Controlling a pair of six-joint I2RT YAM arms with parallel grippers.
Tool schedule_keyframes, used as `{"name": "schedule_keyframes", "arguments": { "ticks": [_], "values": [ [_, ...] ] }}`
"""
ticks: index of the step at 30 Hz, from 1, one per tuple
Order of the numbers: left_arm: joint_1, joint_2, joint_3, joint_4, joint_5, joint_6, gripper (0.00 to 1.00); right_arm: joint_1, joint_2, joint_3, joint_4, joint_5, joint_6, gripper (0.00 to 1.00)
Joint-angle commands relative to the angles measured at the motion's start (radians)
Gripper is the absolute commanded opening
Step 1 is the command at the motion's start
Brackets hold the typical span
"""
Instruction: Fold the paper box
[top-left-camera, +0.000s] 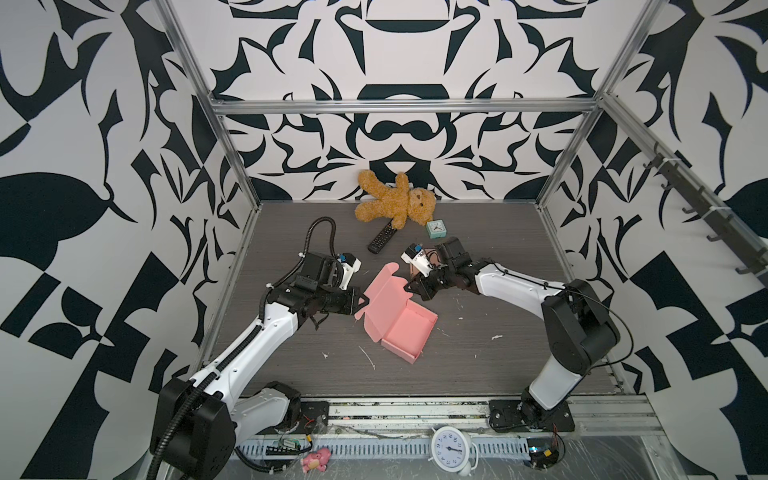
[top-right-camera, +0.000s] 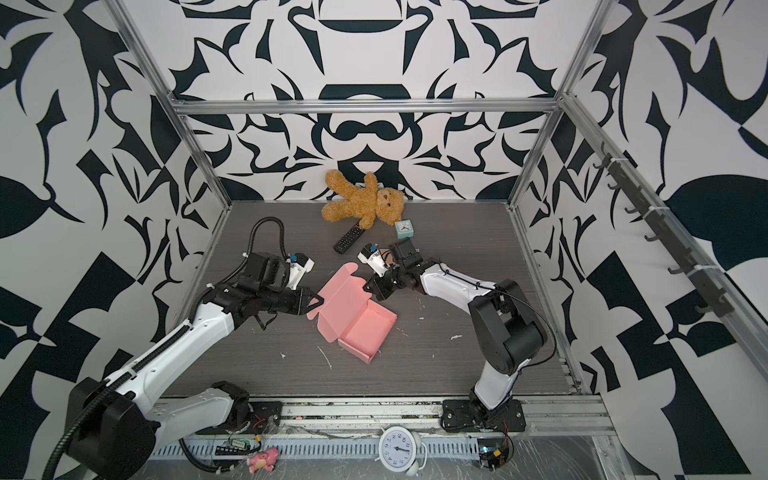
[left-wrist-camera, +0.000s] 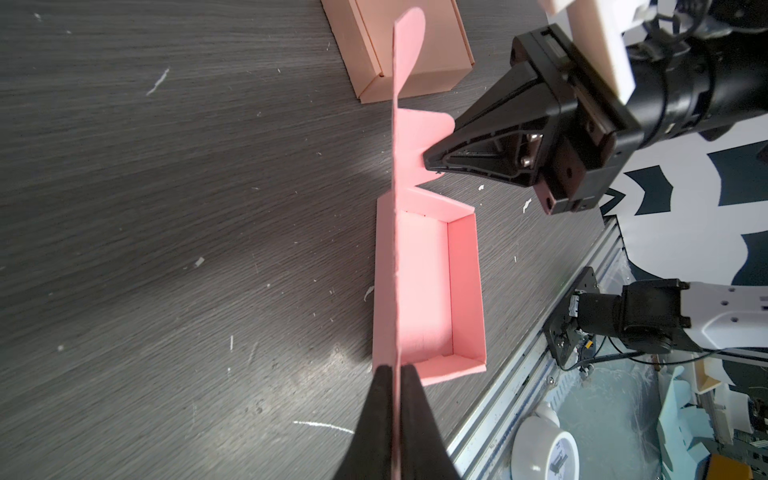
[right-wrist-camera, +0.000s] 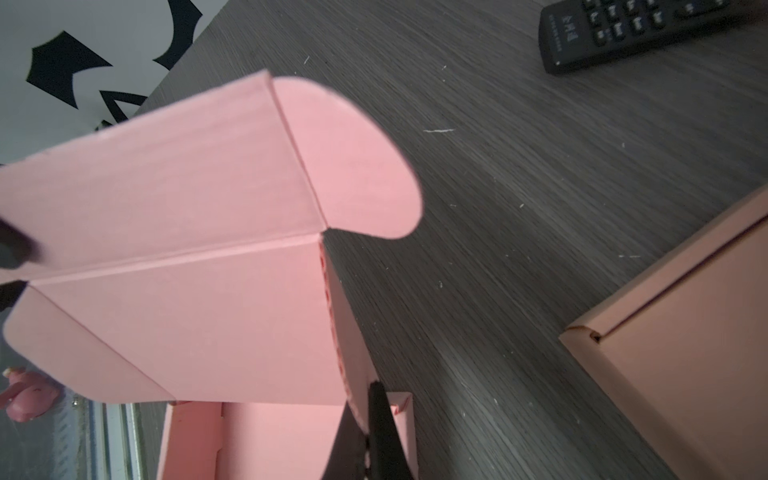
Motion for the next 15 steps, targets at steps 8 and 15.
{"name": "schedule_keyframes", "arguments": {
  "ticks": [8,15],
  "values": [
    [0.002,0.036,0.001,0.062,-0.070,-0.036,0.33,0.045,-0.208,-0.198,0.175,0.282,0.137,0.00],
    [0.002,-0.005,-0.096,0.142,-0.051,-0.056,0.52,0.121,-0.317,-0.339,0.229,0.473,0.249,0.00]
  ]
}}
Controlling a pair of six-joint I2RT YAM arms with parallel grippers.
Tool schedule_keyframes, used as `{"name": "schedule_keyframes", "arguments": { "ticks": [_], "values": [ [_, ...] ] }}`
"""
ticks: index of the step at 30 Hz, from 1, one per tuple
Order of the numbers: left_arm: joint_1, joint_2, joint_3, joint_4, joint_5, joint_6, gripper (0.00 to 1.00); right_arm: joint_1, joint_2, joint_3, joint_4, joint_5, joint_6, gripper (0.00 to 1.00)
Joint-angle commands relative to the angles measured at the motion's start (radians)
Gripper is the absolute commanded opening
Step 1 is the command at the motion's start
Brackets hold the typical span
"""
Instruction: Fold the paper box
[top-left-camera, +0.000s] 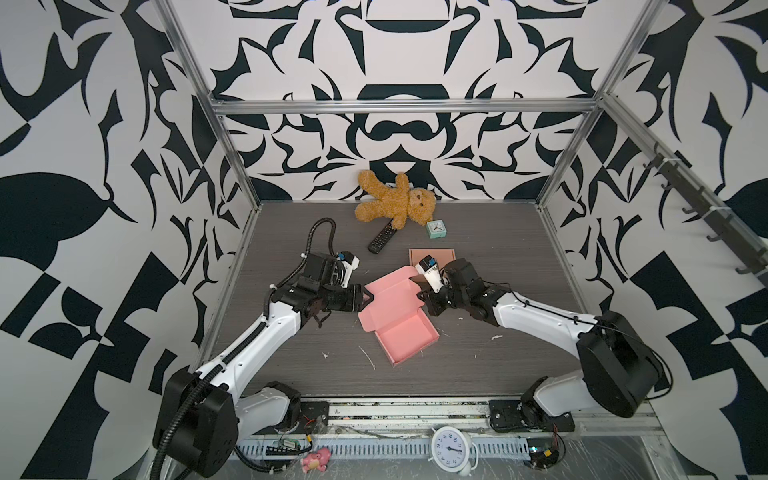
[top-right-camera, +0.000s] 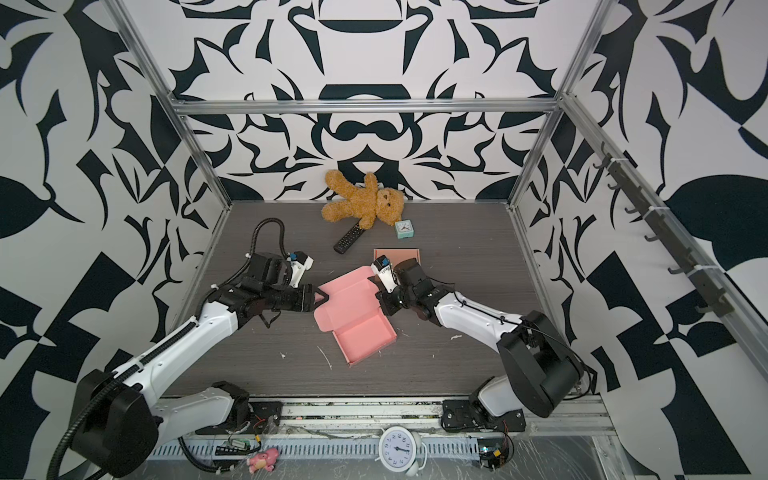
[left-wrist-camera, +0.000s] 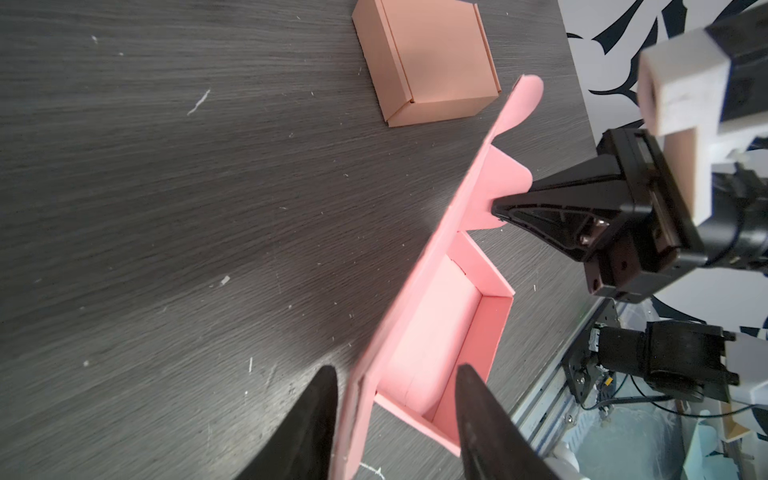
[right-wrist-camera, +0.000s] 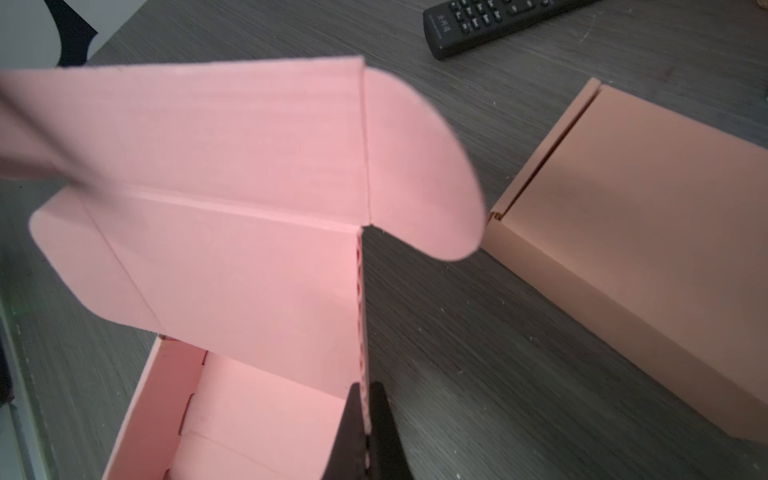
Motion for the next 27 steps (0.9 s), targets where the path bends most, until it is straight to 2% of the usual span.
{"name": "schedule_keyframes", "arguments": {
  "ticks": [1,6,9,12,23,27],
  "values": [
    [0.003,-0.018,-0.046,0.044,0.007,-0.010,0.53,0.029,-0.063,-0.049,0.058,0.142,0.088,0.00],
    [0.002,-0.003,-0.101,0.115,0.047,-0.029,0.54,0.050,-0.148,-0.117,0.058,0.220,0.145,0.00],
    [0.003,-0.003,-0.125,0.151,0.068,-0.034,0.44,0.056,-0.181,-0.135,0.042,0.264,0.168,0.00],
    [0.003,0.002,-0.147,0.178,0.081,-0.038,0.41,0.062,-0.199,-0.143,0.041,0.267,0.177,0.00],
    [0.003,0.053,-0.138,0.260,0.108,-0.031,0.40,0.079,-0.202,-0.167,0.054,0.277,0.187,0.00],
    [0.003,0.093,-0.123,0.265,0.127,-0.035,0.36,0.080,-0.208,-0.170,0.053,0.280,0.182,0.00]
  ]
}}
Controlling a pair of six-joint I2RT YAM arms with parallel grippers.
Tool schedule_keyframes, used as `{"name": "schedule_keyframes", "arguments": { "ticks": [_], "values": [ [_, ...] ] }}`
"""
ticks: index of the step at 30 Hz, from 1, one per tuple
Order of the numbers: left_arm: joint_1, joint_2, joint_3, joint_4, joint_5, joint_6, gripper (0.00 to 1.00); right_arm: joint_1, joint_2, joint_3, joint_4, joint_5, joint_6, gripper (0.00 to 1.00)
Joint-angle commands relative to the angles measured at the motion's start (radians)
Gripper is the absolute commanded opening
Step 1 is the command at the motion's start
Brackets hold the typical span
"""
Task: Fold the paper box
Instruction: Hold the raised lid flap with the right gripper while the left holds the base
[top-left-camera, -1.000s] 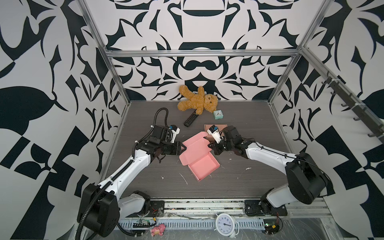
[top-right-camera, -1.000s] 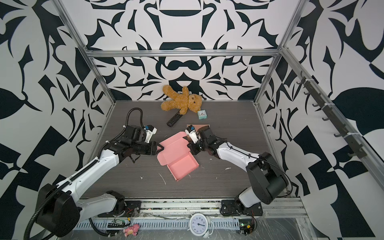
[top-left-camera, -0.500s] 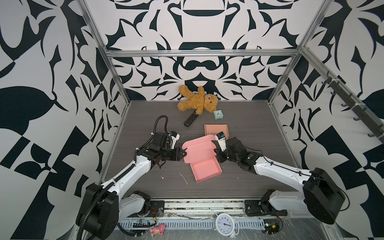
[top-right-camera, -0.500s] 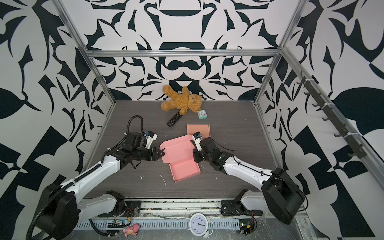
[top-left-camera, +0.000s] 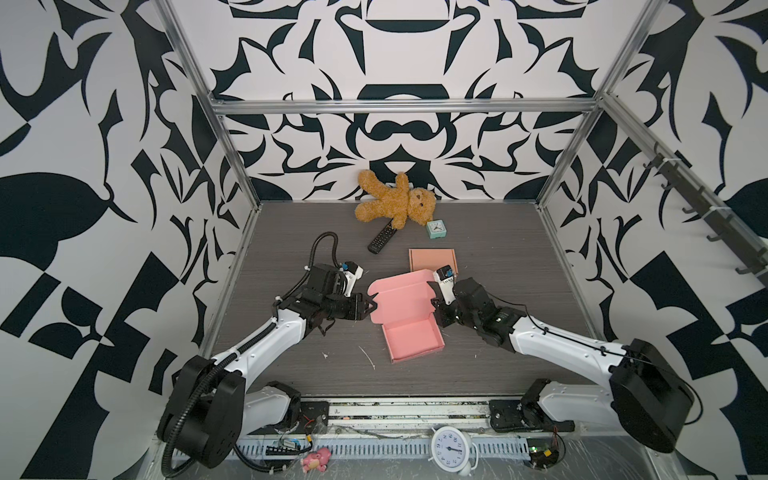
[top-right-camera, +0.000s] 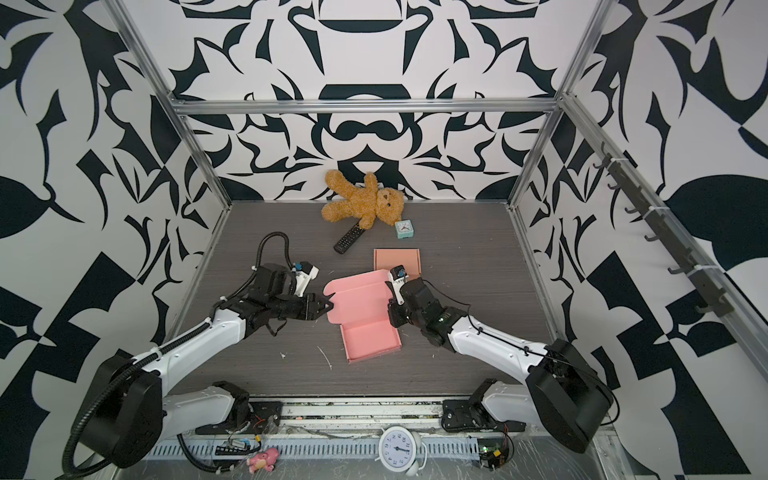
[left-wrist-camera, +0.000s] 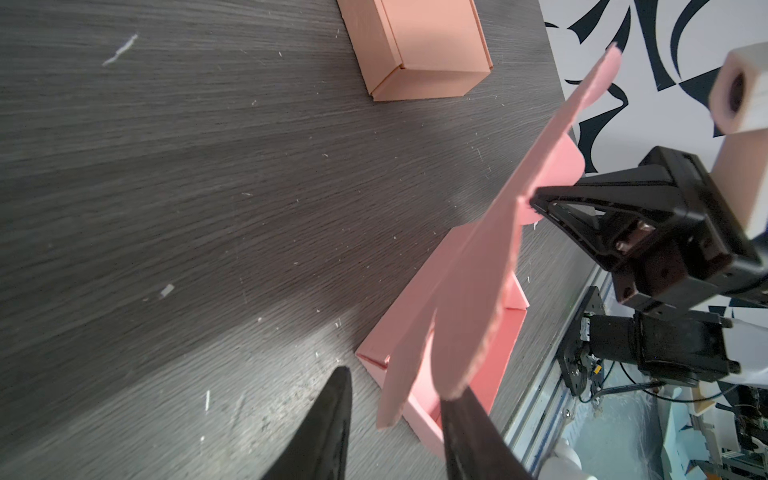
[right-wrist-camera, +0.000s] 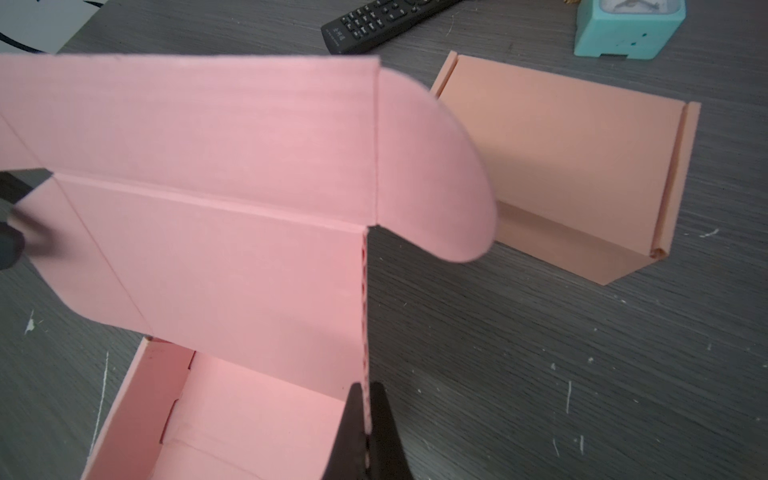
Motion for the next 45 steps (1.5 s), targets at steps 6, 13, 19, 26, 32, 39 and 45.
{"name": "schedule_keyframes", "arguments": {
  "ticks": [6,13,19,26,32,39,45],
  "values": [
    [0.003,0.014,0.013,0.023,0.041,0.001,0.22,0.007,-0.029,-0.009,0.019,0.016,0.006,0.01],
    [0.002,0.003,0.018,0.023,0.070,0.001,0.13,0.007,-0.033,-0.006,0.032,-0.032,-0.021,0.04],
    [0.001,-0.014,0.017,0.005,0.078,0.022,0.09,0.006,-0.033,0.009,0.040,-0.065,-0.038,0.10],
    [0.001,-0.024,0.018,-0.014,0.083,0.034,0.07,-0.006,0.020,0.053,0.062,-0.064,-0.047,0.17],
    [0.001,-0.031,0.018,-0.020,0.083,0.040,0.06,-0.034,0.063,0.103,0.046,-0.069,-0.036,0.17],
    [0.002,-0.029,0.020,-0.025,0.078,0.048,0.05,-0.062,0.113,0.174,0.006,-0.081,-0.034,0.18],
    [0.001,-0.034,0.019,-0.029,0.074,0.050,0.04,-0.073,0.145,0.210,-0.008,-0.110,-0.032,0.12]
  ]
}}
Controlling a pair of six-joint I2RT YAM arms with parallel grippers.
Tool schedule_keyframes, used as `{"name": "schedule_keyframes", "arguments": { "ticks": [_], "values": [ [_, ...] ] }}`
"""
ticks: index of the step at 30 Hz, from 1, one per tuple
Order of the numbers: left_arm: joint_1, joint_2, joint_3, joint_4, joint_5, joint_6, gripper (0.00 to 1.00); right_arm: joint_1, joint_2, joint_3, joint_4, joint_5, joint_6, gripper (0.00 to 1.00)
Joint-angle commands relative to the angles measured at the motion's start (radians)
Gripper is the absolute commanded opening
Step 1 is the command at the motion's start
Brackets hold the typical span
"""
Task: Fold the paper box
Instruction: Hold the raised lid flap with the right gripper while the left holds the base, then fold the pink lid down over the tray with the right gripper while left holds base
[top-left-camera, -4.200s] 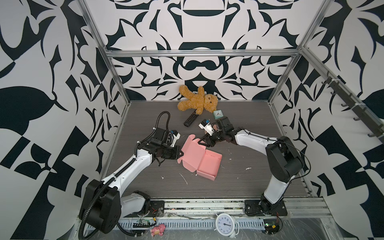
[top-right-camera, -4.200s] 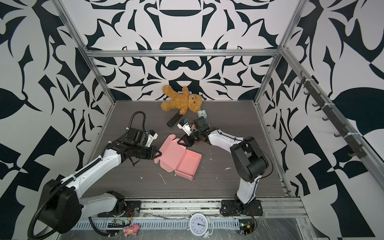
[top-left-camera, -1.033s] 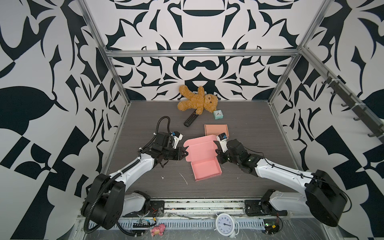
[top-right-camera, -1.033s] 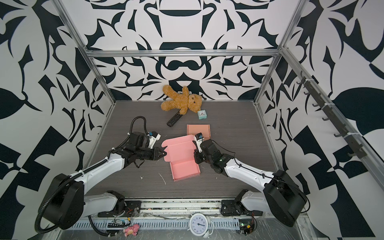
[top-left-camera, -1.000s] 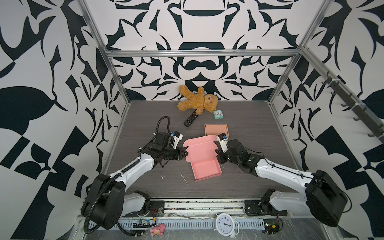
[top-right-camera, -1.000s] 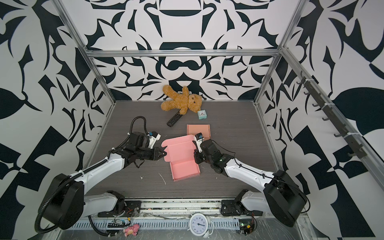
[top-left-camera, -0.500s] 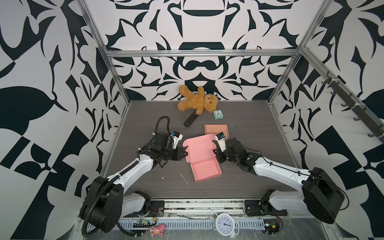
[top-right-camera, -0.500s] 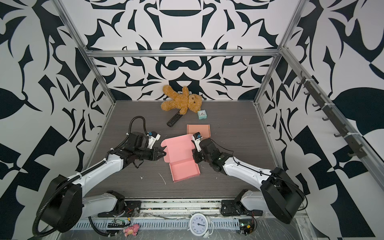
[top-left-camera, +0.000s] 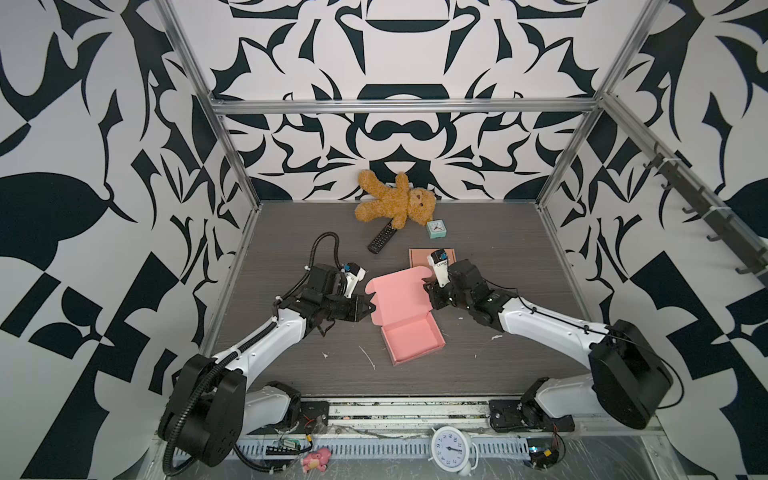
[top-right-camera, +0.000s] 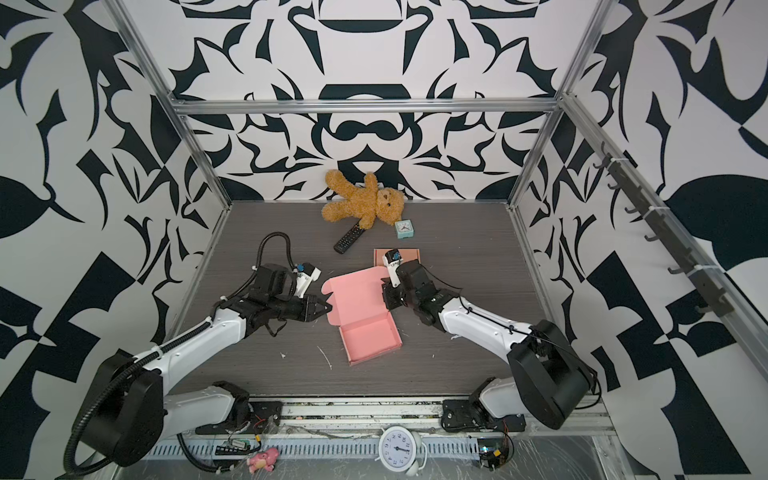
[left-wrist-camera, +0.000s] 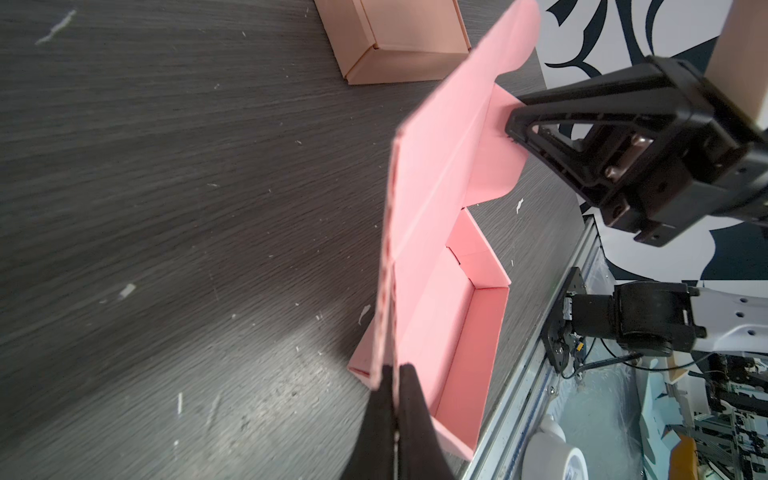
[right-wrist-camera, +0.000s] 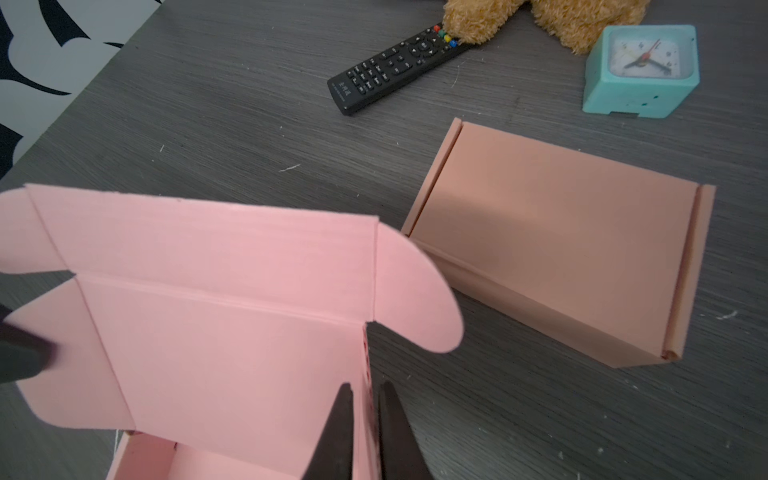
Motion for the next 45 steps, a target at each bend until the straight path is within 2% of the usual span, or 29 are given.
{"name": "schedule_keyframes", "arguments": {
  "ticks": [1,14,27,29,32,39,45],
  "values": [
    [0.001,-0.023,0.019,-0.013,0.010,0.022,0.04,-0.003,-0.002,0.042,-0.007,-0.027,-0.003,0.11],
    [0.001,-0.041,0.034,-0.016,-0.031,0.011,0.04,-0.009,-0.063,0.040,-0.045,-0.051,-0.004,0.01],
    [0.001,-0.016,0.055,0.028,-0.053,-0.022,0.19,-0.009,-0.122,-0.018,0.004,-0.071,-0.001,0.01],
    [0.001,-0.020,0.057,0.026,-0.057,-0.025,0.19,-0.009,-0.121,-0.021,0.006,-0.070,-0.002,0.00],
    [0.002,-0.020,0.062,0.021,-0.062,-0.021,0.11,-0.008,-0.124,-0.023,0.007,-0.069,-0.003,0.00],
    [0.001,-0.020,0.063,-0.002,-0.077,-0.021,0.05,-0.009,-0.134,-0.032,0.010,-0.064,-0.005,0.00],
    [0.001,-0.018,0.075,0.001,-0.088,-0.030,0.05,-0.001,-0.146,-0.022,0.006,-0.053,0.017,0.00]
  ]
}}
